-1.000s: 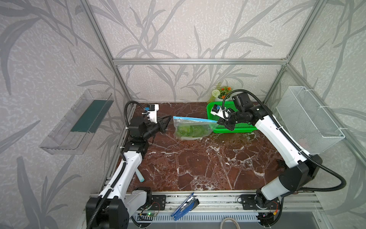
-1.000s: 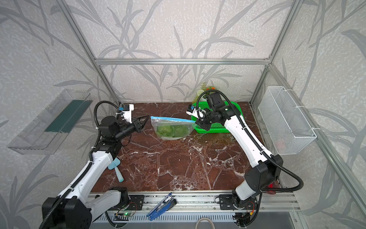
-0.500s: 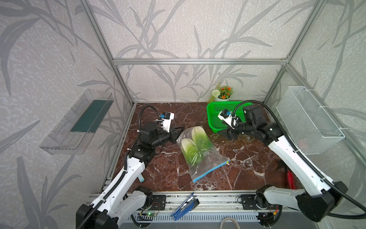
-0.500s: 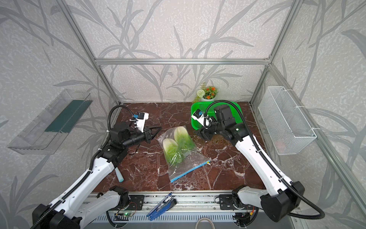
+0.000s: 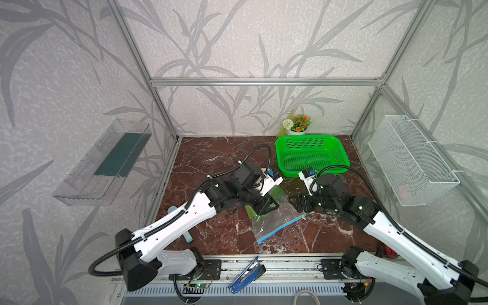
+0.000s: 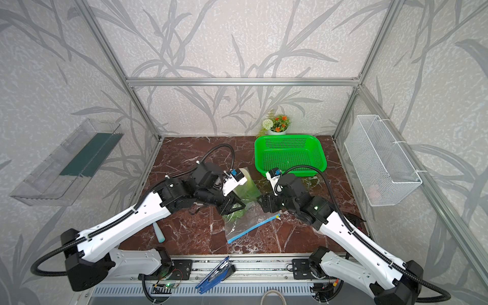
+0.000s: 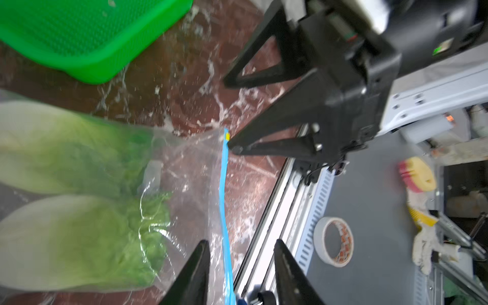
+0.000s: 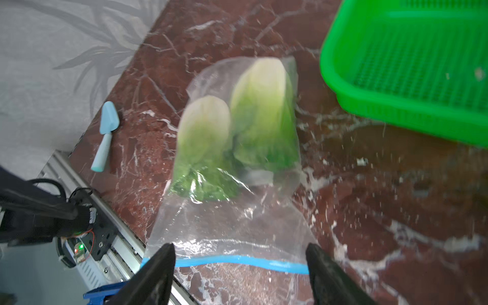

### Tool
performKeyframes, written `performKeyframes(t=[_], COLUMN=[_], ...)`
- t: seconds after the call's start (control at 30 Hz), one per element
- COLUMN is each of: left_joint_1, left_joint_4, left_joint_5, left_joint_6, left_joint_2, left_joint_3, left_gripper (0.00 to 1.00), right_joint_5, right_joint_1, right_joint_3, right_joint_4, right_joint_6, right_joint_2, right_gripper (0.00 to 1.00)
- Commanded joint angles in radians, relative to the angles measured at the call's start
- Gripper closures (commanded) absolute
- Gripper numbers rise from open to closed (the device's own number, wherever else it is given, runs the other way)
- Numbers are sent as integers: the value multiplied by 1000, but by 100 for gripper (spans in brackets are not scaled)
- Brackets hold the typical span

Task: Open the zip-top bag and take out the chinese cabbages
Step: Adjust the zipper food storage bag at the center of the board.

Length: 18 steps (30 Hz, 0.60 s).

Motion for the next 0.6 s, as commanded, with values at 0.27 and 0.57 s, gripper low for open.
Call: performKeyframes(t=[0.27, 0.57], left_joint_1=[-14, 49], left_joint_4=[-140, -92], left_joint_5=[-279, -354], left_joint_6=[13, -59], left_joint_2=[289, 515], left_joint_3=[119, 128], left_gripper=[57, 59], right_joint_5=[93, 23], right_joint_1=[74, 129], right_joint_3=[-393, -430], right_joint_4=[101, 328], right_joint_6=[581, 646], right_joint_2=[-323, -116], right_gripper=[23, 30])
